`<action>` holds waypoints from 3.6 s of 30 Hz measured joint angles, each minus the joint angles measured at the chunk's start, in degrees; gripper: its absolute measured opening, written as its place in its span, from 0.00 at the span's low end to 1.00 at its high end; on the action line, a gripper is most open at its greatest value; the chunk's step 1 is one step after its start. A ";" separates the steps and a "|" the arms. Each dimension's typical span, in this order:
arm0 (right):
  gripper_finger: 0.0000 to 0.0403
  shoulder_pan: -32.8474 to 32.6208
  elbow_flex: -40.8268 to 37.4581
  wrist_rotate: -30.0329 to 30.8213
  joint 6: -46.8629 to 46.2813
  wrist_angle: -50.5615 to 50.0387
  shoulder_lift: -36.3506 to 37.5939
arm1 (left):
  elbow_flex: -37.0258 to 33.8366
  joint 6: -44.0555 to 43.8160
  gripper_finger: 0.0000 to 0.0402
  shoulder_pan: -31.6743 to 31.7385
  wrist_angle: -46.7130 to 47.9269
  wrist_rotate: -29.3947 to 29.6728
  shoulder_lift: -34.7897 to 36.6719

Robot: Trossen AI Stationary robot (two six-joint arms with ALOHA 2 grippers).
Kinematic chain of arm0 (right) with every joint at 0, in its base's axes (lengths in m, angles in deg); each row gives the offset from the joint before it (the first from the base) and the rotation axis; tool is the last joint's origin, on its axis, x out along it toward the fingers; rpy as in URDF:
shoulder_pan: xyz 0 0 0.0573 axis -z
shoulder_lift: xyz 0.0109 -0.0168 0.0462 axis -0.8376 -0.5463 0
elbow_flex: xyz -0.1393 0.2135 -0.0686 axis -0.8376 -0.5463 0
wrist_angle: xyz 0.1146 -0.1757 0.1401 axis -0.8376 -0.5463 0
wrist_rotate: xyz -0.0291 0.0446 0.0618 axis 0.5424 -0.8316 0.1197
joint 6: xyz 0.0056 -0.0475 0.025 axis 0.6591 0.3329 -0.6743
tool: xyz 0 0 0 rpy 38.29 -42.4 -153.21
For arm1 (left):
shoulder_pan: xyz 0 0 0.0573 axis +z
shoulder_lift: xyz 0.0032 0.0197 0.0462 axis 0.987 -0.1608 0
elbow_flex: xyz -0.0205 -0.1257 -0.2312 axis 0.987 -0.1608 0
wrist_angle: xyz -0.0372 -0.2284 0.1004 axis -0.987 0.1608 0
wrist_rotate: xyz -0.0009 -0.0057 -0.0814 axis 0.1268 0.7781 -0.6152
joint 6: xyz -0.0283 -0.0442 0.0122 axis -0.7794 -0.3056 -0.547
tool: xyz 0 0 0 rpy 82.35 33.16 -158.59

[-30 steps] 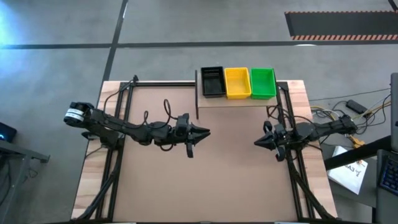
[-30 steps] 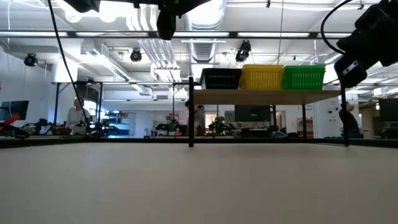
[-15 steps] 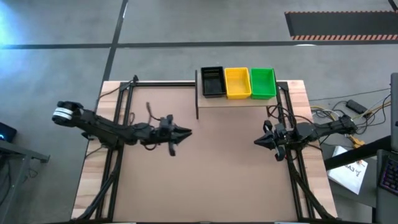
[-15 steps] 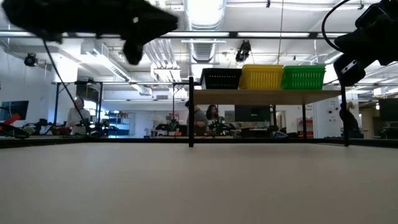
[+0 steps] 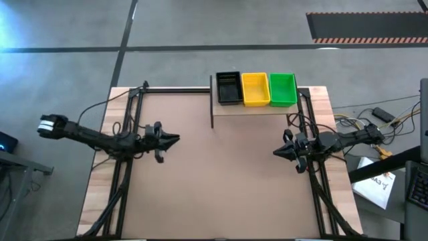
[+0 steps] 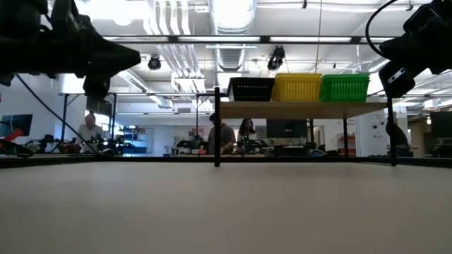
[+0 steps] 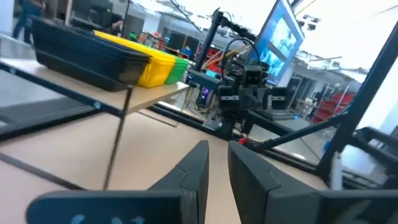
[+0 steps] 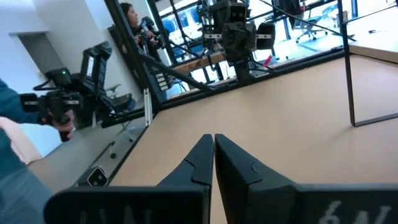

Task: Stack baskets on shelf by color
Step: Return to Home Position

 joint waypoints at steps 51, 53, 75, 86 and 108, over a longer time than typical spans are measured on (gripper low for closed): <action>0.02 0.00 0.09 0.20 0.02 0.15 -0.79 | -0.34 17.37 0.00 9.40 49.66 -20.15 40.41; 0.02 0.00 0.09 0.20 0.02 0.15 -0.77 | -0.34 17.37 0.00 9.40 49.58 -20.15 40.06; 0.02 -0.04 -0.11 7.84 11.91 1.33 -1.46 | -0.34 17.37 0.00 9.40 48.53 -20.15 39.56; 0.02 -0.05 -1.46 20.17 27.10 9.97 -1.00 | -0.34 17.37 0.00 9.40 48.47 -20.17 39.58; 0.02 3.65 -1.49 -6.12 20.47 2.35 1.27 | -0.34 17.37 0.00 9.40 48.46 -20.17 39.59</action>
